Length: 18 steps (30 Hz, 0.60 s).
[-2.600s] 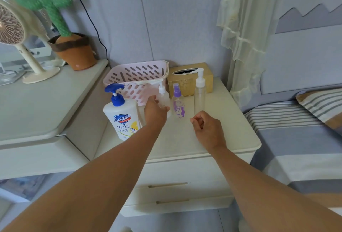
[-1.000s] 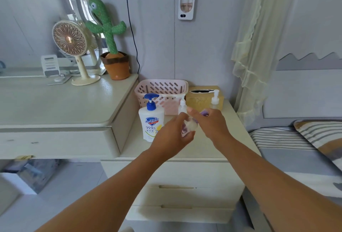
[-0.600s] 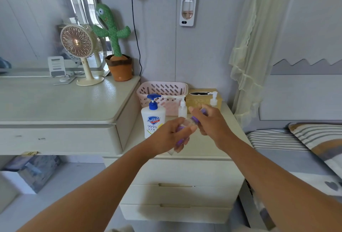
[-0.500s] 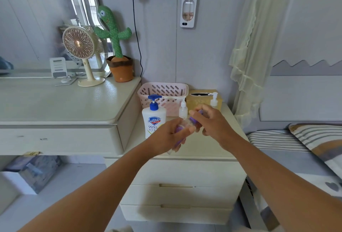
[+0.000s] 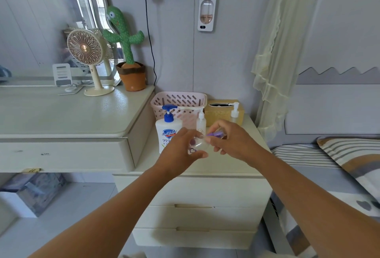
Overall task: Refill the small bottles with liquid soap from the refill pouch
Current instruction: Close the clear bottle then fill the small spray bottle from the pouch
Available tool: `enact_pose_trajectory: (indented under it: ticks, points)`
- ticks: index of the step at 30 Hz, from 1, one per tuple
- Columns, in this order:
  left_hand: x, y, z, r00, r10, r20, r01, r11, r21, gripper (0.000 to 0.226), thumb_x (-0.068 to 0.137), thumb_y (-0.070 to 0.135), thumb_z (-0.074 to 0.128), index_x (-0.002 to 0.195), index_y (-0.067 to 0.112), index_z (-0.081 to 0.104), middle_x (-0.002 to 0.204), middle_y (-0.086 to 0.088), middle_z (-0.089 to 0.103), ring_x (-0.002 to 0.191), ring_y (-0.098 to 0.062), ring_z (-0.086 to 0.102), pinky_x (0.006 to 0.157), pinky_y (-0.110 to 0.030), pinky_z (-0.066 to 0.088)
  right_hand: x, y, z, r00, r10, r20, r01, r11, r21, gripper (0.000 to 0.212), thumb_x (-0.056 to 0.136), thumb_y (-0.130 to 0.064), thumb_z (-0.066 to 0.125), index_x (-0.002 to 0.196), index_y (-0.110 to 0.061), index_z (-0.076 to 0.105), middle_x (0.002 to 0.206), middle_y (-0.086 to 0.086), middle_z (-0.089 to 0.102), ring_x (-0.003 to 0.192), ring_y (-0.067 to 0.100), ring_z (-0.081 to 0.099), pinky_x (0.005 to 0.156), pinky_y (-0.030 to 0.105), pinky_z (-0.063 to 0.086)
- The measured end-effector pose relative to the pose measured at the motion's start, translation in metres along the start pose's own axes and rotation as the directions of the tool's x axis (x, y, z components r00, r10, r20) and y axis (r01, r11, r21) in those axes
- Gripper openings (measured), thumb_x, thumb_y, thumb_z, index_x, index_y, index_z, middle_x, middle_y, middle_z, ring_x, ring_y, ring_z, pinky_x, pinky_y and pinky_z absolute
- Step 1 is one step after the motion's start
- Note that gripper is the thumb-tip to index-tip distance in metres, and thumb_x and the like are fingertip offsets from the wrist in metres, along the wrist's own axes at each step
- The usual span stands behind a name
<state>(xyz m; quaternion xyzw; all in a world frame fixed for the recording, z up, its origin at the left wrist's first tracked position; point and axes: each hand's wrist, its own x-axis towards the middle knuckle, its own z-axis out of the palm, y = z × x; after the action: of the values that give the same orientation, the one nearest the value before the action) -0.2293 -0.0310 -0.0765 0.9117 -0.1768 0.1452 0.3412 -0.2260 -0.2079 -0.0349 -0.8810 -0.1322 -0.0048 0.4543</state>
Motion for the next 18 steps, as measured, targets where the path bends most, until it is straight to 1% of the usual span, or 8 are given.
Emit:
enact_pose_trajectory:
  ticks: [1, 3, 6, 8, 10, 13, 15, 18]
  points:
    - [0.001, -0.001, 0.0, 1.0, -0.007, -0.018, 0.007, 1.0, 0.01, 0.046, 0.075, 0.042, 0.076, 0.114, 0.028, 0.057, 0.096, 0.011, 0.05, 0.079, -0.001, 0.051, 0.068, -0.007, 0.037, -0.001, 0.0, 0.0, 1.0, -0.016, 0.018, 0.016, 1.0, 0.018, 0.025, 0.083, -0.037, 0.07, 0.1, -0.025, 0.057, 0.091, -0.002, 0.066, 0.071, 0.011, 0.067, 0.062, 0.023, 0.053]
    - [0.001, -0.002, 0.0, 0.999, -0.009, -0.046, 0.01, 0.999, 0.037, 0.046, 0.074, 0.041, 0.077, 0.114, 0.027, 0.058, 0.096, 0.011, 0.05, 0.079, -0.003, 0.051, 0.068, -0.008, 0.038, -0.002, -0.002, 0.001, 0.999, 0.011, 0.03, -0.012, 0.999, 0.044, 0.035, 0.081, -0.046, 0.068, 0.108, -0.028, 0.054, 0.097, -0.003, 0.065, 0.076, 0.012, 0.069, 0.064, 0.025, 0.055]
    - [0.001, -0.001, 0.0, 0.997, -0.005, -0.078, 0.01, 0.998, 0.066, 0.051, 0.071, 0.039, 0.079, 0.117, 0.028, 0.059, 0.099, 0.01, 0.051, 0.088, -0.007, 0.054, 0.078, -0.017, 0.047, -0.004, -0.007, 0.003, 0.993, 0.118, 0.001, -0.117, 0.991, 0.07, 0.043, 0.085, -0.059, 0.055, 0.108, -0.023, 0.056, 0.086, 0.001, 0.071, 0.066, 0.014, 0.069, 0.059, 0.024, 0.053]
    - [0.0, 0.0, 0.0, 0.996, 0.011, -0.093, -0.003, 0.996, 0.087, 0.054, 0.07, 0.036, 0.081, 0.119, 0.028, 0.059, 0.102, 0.009, 0.051, 0.093, -0.009, 0.054, 0.083, -0.022, 0.049, -0.005, -0.008, 0.004, 0.992, 0.128, -0.001, -0.128, 0.989, 0.077, 0.041, 0.091, -0.054, 0.048, 0.103, -0.017, 0.06, 0.077, 0.004, 0.072, 0.058, 0.013, 0.066, 0.056, 0.024, 0.051]
    - [-0.002, 0.0, -0.001, 0.996, 0.025, -0.09, -0.015, 0.994, 0.104, 0.054, 0.07, 0.035, 0.081, 0.119, 0.027, 0.059, 0.104, 0.008, 0.052, 0.097, -0.01, 0.055, 0.086, -0.026, 0.05, -0.006, -0.006, 0.006, 0.995, 0.1, 0.014, -0.101, 0.992, 0.073, 0.032, 0.093, -0.044, 0.052, 0.099, -0.014, 0.061, 0.074, 0.004, 0.07, 0.056, 0.011, 0.063, 0.055, 0.023, 0.052]
    - [-0.005, -0.002, -0.001, 0.996, 0.012, -0.084, -0.003, 0.995, 0.099, 0.052, 0.071, 0.036, 0.08, 0.118, 0.028, 0.059, 0.104, 0.01, 0.049, 0.099, -0.009, 0.056, 0.088, -0.026, 0.05, -0.005, -0.004, 0.007, 0.998, 0.049, 0.034, -0.051, 0.997, 0.062, 0.014, 0.09, -0.031, 0.062, 0.1, -0.021, 0.059, 0.086, 0.0, 0.068, 0.063, 0.01, 0.064, 0.057, 0.021, 0.052]
    - [-0.006, -0.003, -0.002, 0.995, 0.003, -0.096, 0.006, 0.995, 0.097, 0.051, 0.071, 0.036, 0.08, 0.117, 0.03, 0.059, 0.103, 0.012, 0.048, 0.098, -0.008, 0.056, 0.09, -0.028, 0.049, -0.005, -0.005, 0.008, 0.999, 0.023, 0.027, -0.025, 0.998, 0.06, 0.024, 0.087, -0.034, 0.066, 0.107, -0.027, 0.055, 0.097, -0.002, 0.065, 0.072, 0.011, 0.067, 0.059, 0.021, 0.054]
    - [-0.007, -0.002, -0.001, 0.993, 0.019, -0.114, -0.006, 0.994, 0.111, 0.051, 0.071, 0.036, 0.081, 0.116, 0.031, 0.059, 0.101, 0.012, 0.048, 0.098, -0.009, 0.056, 0.091, -0.035, 0.049, -0.006, -0.01, 0.01, 0.996, 0.084, 0.006, -0.084, 0.992, 0.089, 0.042, 0.085, -0.054, 0.059, 0.117, -0.028, 0.048, 0.102, -0.002, 0.063, 0.072, 0.012, 0.069, 0.058, 0.022, 0.053]
